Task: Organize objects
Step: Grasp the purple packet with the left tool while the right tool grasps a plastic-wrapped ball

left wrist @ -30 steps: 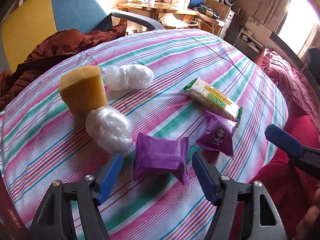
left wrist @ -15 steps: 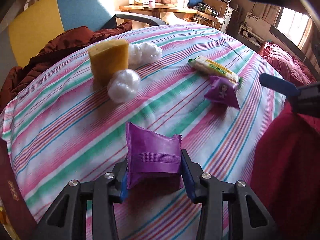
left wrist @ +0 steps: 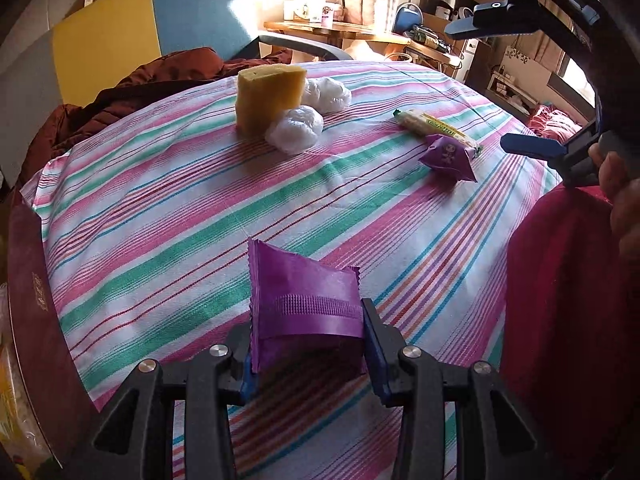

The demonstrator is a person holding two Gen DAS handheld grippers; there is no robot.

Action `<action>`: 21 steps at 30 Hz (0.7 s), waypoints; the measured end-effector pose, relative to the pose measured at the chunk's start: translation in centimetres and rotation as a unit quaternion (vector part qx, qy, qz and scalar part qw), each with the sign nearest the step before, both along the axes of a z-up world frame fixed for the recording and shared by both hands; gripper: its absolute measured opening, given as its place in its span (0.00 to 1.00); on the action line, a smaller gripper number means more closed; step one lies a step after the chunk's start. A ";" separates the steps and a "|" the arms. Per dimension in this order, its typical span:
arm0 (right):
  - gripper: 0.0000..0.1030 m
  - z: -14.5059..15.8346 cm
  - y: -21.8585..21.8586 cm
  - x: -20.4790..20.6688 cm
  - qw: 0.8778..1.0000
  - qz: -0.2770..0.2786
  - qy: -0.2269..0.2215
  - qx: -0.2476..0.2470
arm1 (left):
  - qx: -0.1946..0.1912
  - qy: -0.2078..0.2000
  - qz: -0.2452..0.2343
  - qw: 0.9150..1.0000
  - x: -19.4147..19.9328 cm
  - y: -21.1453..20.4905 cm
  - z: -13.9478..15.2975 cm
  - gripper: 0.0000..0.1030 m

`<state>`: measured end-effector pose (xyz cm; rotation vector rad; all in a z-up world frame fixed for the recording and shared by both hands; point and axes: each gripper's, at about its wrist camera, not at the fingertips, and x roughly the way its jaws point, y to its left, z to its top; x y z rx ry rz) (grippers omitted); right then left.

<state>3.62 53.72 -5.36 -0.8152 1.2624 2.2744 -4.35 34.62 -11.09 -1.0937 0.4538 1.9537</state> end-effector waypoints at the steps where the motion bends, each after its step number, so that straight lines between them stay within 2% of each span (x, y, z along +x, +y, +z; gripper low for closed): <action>1: 1.00 0.0 0.0 -0.1 1.000 0.001 -0.005 0.002 | 0.003 -0.002 0.000 1.000 -0.1 -0.1 0.0 0.42; 10: 1.00 -0.2 -0.8 -1.3 0.998 0.021 -0.050 0.029 | 0.019 0.011 -0.003 1.000 0.3 -0.5 -0.2 0.42; 13: 1.00 -0.3 -1.5 -2.1 0.996 0.040 -0.071 0.044 | 0.028 0.023 -0.006 0.999 0.6 -0.8 -0.3 0.42; 17: 0.99 -0.9 -2.6 -3.7 0.990 0.085 -0.098 0.050 | 0.040 0.014 -0.006 0.999 0.3 -1.1 -0.3 0.41; 18: 0.96 -1.1 -2.9 -4.3 0.987 0.103 -0.108 0.050 | 0.043 0.013 -0.006 0.999 0.3 -1.1 -0.4 0.41; 21: 0.74 -1.2 -3.8 -6.8 0.974 0.163 -0.138 0.072 | 0.046 0.014 -0.007 0.999 0.3 -1.2 -0.4 0.41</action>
